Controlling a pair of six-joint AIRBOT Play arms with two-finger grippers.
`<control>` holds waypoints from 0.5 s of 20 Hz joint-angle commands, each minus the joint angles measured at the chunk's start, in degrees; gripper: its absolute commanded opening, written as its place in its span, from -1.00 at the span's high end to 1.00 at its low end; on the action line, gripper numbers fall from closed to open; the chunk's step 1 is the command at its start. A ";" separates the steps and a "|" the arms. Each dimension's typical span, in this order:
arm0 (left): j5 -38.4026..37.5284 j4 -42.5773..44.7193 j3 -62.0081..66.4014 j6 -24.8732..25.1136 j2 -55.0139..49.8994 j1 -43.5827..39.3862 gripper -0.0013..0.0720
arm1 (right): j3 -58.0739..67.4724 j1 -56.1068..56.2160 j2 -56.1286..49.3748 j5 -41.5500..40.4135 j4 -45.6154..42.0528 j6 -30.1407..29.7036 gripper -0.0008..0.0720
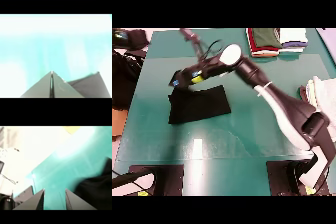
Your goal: Fold the shirts.
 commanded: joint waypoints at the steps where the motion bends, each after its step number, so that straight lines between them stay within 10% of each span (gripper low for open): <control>1: -1.51 1.31 0.13 0.20 4.28 3.21 0.90 | 0.22 2.25 -1.84 -4.55 -0.72 -3.08 0.14; 9: -0.94 0.72 -0.11 0.22 3.98 -2.84 0.90 | -29.90 -18.88 14.53 4.55 -20.24 6.84 0.11; 10: -0.44 0.72 -0.13 0.26 3.98 -3.91 0.90 | -32.96 -21.75 14.67 5.81 -19.63 6.86 -0.18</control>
